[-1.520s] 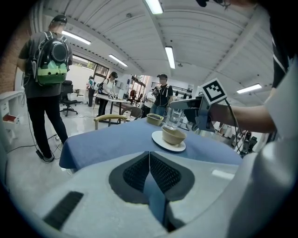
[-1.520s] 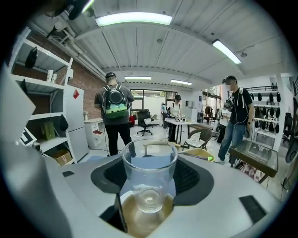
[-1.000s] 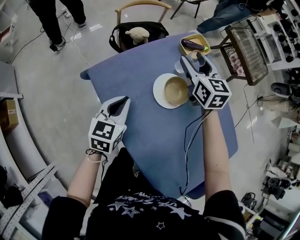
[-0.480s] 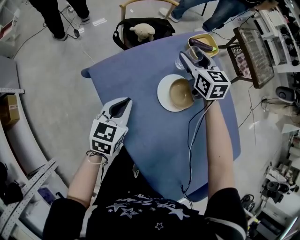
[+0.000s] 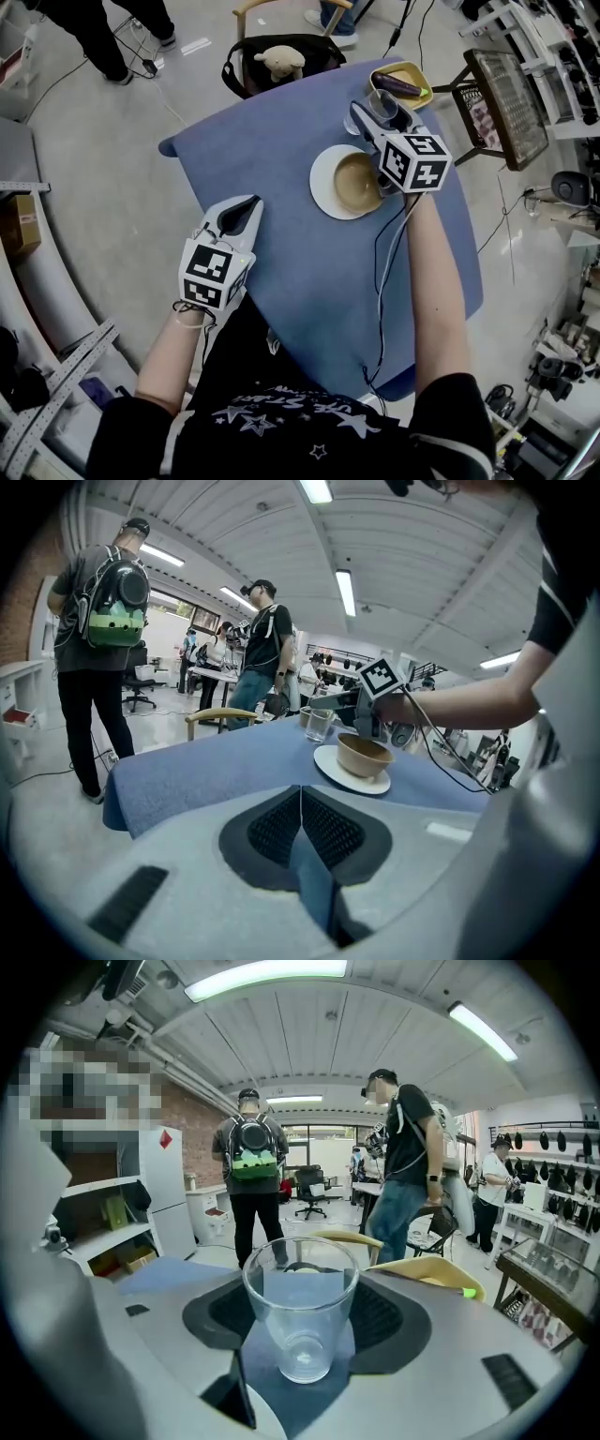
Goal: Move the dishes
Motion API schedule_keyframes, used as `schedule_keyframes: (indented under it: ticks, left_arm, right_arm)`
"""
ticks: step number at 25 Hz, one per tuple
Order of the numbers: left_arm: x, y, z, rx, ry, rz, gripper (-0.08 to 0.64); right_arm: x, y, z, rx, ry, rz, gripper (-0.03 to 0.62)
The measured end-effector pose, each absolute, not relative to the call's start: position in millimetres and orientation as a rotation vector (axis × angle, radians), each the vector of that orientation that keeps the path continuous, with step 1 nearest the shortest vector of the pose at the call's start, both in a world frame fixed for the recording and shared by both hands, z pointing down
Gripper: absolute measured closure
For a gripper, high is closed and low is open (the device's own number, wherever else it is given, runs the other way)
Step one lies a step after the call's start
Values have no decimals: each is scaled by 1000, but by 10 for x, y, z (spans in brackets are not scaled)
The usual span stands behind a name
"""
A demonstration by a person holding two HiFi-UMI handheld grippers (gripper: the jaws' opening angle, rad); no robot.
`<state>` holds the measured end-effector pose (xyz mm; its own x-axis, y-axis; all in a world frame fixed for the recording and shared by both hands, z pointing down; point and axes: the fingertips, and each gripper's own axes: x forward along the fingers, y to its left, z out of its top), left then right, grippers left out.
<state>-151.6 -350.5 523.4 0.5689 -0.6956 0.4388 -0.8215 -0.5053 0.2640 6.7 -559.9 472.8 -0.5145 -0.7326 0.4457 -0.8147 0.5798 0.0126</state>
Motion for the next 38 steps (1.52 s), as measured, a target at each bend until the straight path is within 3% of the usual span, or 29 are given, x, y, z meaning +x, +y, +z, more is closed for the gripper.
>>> schedule_keyframes:
  ticks: [7,18,32,38]
  left_arm:
    - [-1428,-3439,5111,2383,-1203,378,540]
    - [-1416,-3262,4965,2407,-1198,366,540]
    - [-1425,-2991,4978,2407,-1180,401,540]
    - [-1445,-2956,4944,2406,-1187,397,540]
  right_arm:
    - [130,-5474,4711,1291,-2393,342,264]
    - [486,-4742,4826,1326,-2303,451,267]
    - [798,-4198,5292,1425,-2078,831,439]
    - [871,-4194,5313,1506,-2026,884,549]
